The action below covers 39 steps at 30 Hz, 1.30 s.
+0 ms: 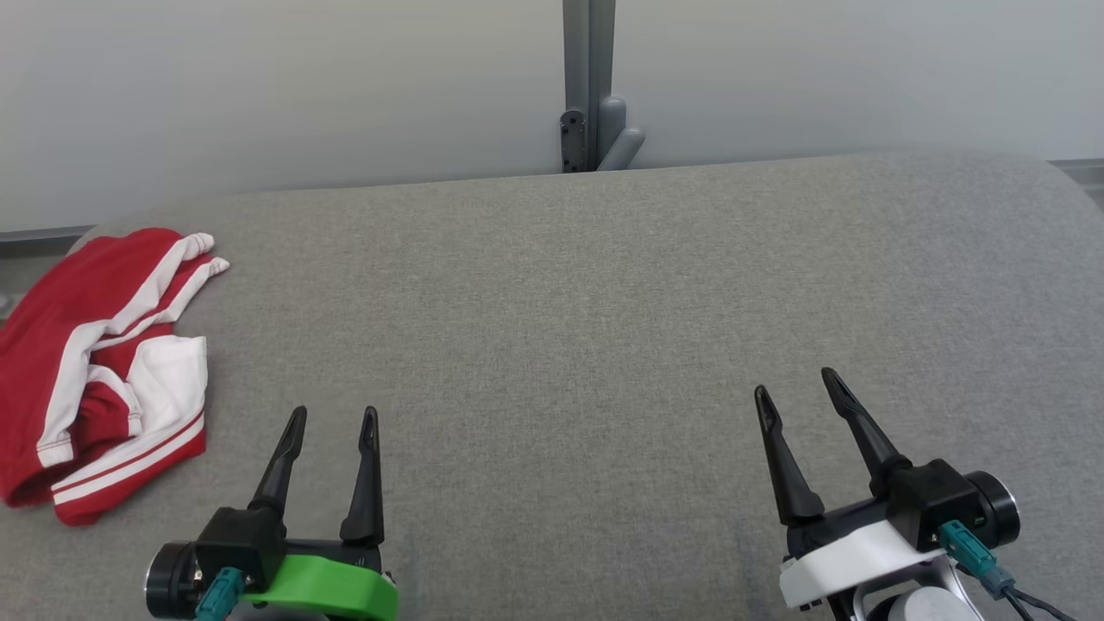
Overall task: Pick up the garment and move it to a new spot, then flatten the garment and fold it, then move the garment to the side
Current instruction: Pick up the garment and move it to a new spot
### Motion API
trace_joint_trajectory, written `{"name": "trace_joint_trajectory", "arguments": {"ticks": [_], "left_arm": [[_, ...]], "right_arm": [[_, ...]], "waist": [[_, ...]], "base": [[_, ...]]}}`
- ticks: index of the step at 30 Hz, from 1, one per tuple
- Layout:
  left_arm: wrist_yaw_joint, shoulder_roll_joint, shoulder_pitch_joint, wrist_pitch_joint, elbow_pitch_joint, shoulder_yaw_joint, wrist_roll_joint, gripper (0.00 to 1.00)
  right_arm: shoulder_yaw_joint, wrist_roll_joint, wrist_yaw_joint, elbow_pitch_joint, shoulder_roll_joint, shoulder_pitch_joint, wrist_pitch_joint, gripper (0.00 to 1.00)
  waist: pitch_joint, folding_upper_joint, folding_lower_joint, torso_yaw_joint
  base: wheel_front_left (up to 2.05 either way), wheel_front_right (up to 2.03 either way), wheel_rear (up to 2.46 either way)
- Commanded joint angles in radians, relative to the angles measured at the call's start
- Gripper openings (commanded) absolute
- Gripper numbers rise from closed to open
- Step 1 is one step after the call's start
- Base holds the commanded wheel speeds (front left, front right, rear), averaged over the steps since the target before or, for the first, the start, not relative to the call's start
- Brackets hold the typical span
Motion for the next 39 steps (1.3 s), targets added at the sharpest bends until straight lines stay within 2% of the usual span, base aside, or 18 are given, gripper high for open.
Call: {"name": "trace_joint_trajectory", "arguments": {"ticks": [1, 8, 25, 39], "left_arm": [[0.005, 0.006, 0.006, -0.003, 0.002, 0.005, -0.006, 1.00], [0.013, 0.006, 0.025, -0.003, -0.002, 0.029, -0.030, 1.00], [0.024, 0.006, 0.060, -0.002, -0.015, 0.078, -0.038, 1.00], [0.045, 0.006, 0.063, -0.002, -0.038, 0.096, -0.031, 1.00]], "right_arm": [[-0.003, -0.005, 0.000, 0.000, -0.003, 0.013, -0.003, 1.00], [0.004, -0.005, 0.000, 0.004, -0.003, 0.021, -0.003, 1.00], [0.023, 0.003, 0.000, 0.003, -0.004, 0.028, -0.003, 1.00], [0.035, 0.021, 0.000, 0.007, -0.004, 0.034, -0.003, 1.00]], "waist": [[-0.002, 0.0000, -0.0001, 0.025], [-0.002, 0.0000, -0.0001, 0.100], [-0.010, 0.0000, -0.0001, 0.348], [-0.009, 0.0000, -0.0001, 0.464]], "base": [[0.00, 0.00, 0.00], [0.00, 0.00, 0.00], [0.00, 0.00, 0.00], [0.00, 0.00, 0.00]]}}
